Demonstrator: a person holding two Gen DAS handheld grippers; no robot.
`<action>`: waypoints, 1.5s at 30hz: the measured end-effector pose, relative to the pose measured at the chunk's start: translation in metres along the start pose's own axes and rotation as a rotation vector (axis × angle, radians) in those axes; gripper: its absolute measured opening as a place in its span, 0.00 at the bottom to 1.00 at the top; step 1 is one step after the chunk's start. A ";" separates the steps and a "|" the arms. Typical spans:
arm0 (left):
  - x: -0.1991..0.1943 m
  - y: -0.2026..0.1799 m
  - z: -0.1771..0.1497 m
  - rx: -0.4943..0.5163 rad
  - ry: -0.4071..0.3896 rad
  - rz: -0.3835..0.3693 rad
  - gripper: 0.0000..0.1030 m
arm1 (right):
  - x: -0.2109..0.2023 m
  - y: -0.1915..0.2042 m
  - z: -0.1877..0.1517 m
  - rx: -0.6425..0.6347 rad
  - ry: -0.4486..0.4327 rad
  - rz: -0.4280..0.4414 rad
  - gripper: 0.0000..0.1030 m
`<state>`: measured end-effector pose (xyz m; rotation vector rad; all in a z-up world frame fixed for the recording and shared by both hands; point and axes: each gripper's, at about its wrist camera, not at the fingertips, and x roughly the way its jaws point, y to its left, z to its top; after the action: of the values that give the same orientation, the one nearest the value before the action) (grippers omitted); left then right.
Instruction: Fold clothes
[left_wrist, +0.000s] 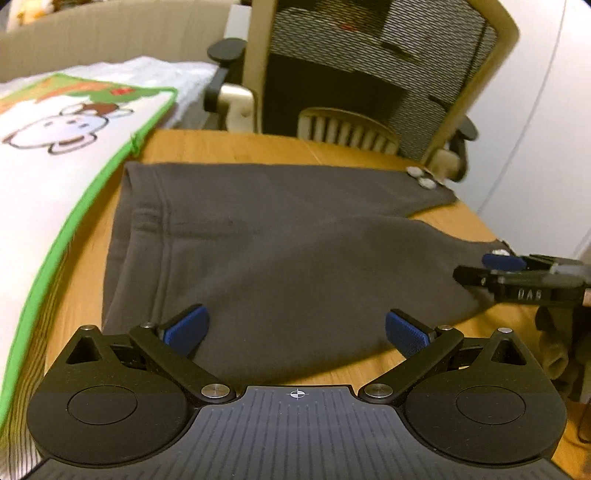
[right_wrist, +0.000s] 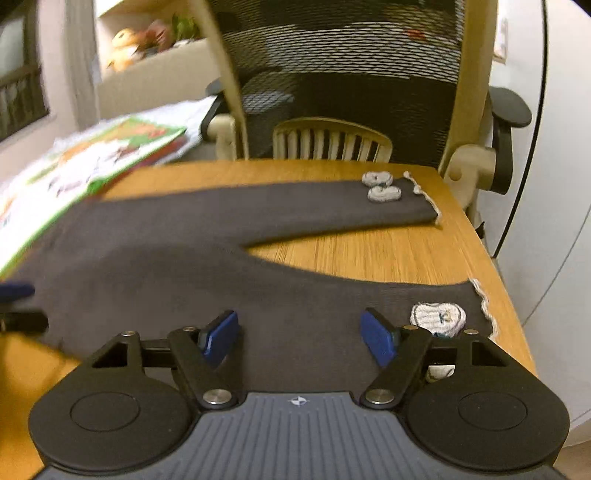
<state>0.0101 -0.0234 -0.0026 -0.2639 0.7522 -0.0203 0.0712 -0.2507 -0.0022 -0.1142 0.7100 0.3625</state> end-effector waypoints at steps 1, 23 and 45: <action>-0.004 0.002 0.001 -0.003 0.014 -0.009 1.00 | -0.007 0.000 -0.006 -0.004 0.002 0.009 0.74; 0.068 0.088 0.098 -0.127 -0.013 0.264 0.91 | 0.004 -0.078 0.084 0.079 -0.095 -0.061 0.51; -0.026 0.049 0.094 -0.029 -0.229 0.206 0.35 | 0.020 -0.112 0.131 0.256 -0.214 -0.009 0.06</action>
<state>0.0506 0.0490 0.0687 -0.2109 0.5489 0.2125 0.2069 -0.3200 0.0810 0.1623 0.5383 0.2673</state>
